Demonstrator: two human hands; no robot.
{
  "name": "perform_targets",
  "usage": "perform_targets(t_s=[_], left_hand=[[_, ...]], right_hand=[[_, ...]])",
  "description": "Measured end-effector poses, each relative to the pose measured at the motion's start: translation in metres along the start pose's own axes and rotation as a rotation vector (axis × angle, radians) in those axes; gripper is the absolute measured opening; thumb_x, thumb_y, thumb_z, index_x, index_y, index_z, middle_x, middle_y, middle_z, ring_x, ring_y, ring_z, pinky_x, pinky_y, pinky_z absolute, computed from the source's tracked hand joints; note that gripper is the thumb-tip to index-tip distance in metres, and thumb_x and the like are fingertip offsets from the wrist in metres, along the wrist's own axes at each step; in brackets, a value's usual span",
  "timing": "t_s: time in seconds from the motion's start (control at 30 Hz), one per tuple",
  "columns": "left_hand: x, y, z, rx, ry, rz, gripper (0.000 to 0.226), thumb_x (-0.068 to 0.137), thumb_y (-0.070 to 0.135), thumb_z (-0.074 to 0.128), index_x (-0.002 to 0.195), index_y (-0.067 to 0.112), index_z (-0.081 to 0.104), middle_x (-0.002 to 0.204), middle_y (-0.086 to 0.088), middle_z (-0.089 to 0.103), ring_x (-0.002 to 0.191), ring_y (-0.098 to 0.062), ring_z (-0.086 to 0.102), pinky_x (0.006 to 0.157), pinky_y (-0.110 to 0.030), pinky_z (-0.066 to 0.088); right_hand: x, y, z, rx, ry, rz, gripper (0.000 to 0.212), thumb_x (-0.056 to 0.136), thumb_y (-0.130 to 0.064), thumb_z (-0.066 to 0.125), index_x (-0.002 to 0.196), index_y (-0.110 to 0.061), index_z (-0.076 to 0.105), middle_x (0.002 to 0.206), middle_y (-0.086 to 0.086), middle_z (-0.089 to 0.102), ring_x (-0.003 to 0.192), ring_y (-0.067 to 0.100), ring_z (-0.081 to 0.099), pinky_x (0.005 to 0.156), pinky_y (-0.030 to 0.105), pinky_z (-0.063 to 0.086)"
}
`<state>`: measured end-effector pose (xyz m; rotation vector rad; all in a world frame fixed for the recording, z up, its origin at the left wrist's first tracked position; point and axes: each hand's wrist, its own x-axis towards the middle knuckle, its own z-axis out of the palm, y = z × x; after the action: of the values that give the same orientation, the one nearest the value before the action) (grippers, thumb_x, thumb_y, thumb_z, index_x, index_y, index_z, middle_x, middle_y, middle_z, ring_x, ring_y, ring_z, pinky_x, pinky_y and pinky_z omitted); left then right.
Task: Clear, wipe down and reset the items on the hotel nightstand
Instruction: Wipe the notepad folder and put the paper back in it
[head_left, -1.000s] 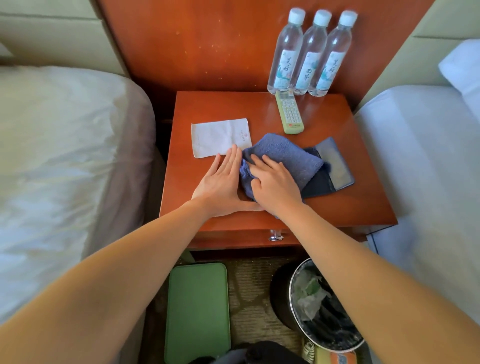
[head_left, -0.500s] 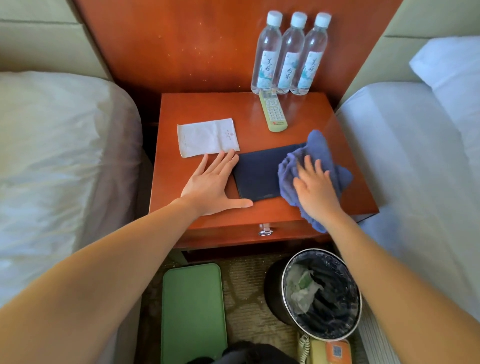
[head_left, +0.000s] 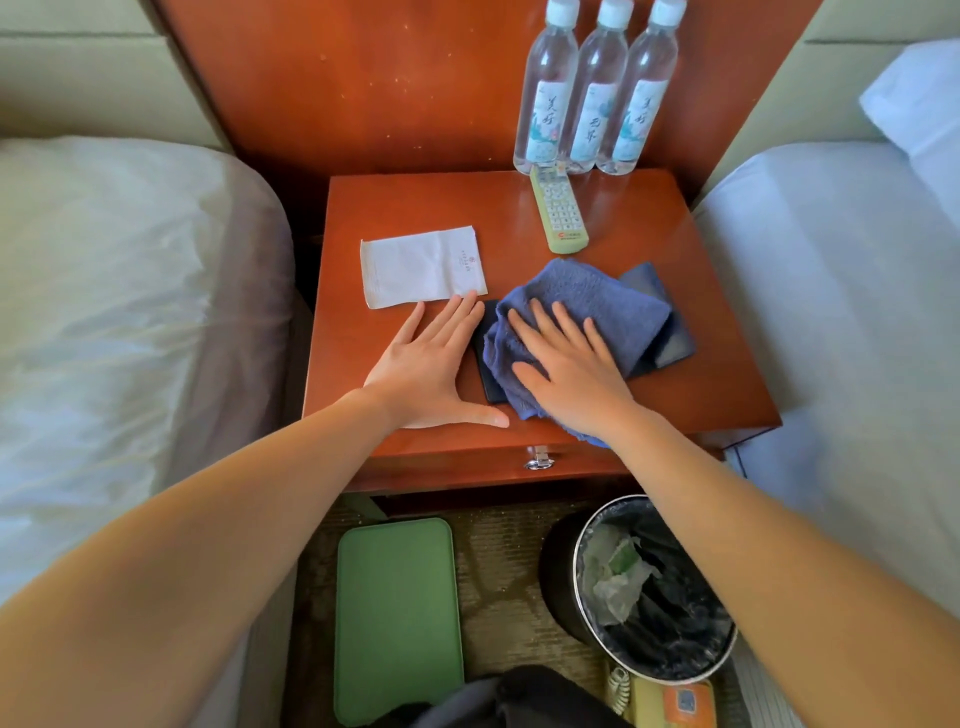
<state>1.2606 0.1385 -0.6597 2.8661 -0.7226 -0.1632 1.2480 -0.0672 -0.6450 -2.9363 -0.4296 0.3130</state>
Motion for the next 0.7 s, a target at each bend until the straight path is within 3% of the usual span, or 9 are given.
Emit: perform_targets(t_s=[0.27, 0.43, 0.6, 0.7], left_hand=[[0.0, 0.002, -0.003, -0.046, 0.003, -0.023, 0.13, 0.06, 0.097, 0.038, 0.157, 0.02, -0.001, 0.164, 0.008, -0.006, 0.147, -0.001, -0.014, 0.123, -0.039, -0.006], [0.002, 0.004, -0.004, -0.026, -0.025, -0.051, 0.12, 0.065, 0.096, 0.032, 0.156, 0.025, -0.001, 0.164, 0.01, -0.006, 0.143, 0.001, -0.018, 0.123, -0.039, -0.007], [0.003, 0.005, -0.004, -0.003, -0.016, -0.054, 0.116, 0.065, 0.096, 0.026, 0.155, 0.027, 0.0, 0.164, 0.009, -0.003, 0.144, -0.001, -0.015, 0.122, -0.039, -0.008], [0.002, 0.005, -0.003, -0.012, -0.007, -0.054, 0.118, 0.066, 0.095, 0.03, 0.156, 0.025, 0.001, 0.164, 0.011, -0.004, 0.142, 0.002, -0.018, 0.122, -0.037, -0.009]], right_hand=[[-0.021, -0.007, 0.0, 0.031, -0.004, -0.074, 0.059, 0.103, -0.042, 0.027, 0.154, -0.035, -0.002, 0.163, -0.009, -0.006, 0.15, 0.014, -0.009, 0.119, 0.038, -0.007], [-0.027, 0.04, -0.004, 0.048, 0.102, 0.17, 0.055, 0.104, -0.033, 0.026, 0.155, -0.029, 0.007, 0.164, -0.003, 0.006, 0.15, 0.021, 0.002, 0.119, 0.041, 0.004], [-0.007, 0.059, -0.019, 0.096, 0.07, 0.411, 0.058, 0.101, -0.03, 0.027, 0.156, -0.025, 0.007, 0.163, 0.0, 0.007, 0.15, 0.026, 0.003, 0.118, 0.051, 0.006], [0.006, 0.028, -0.013, 0.016, 0.134, 0.266, 0.058, 0.099, -0.028, 0.03, 0.155, -0.024, 0.014, 0.162, 0.001, 0.015, 0.148, 0.026, 0.01, 0.117, 0.048, 0.011]])
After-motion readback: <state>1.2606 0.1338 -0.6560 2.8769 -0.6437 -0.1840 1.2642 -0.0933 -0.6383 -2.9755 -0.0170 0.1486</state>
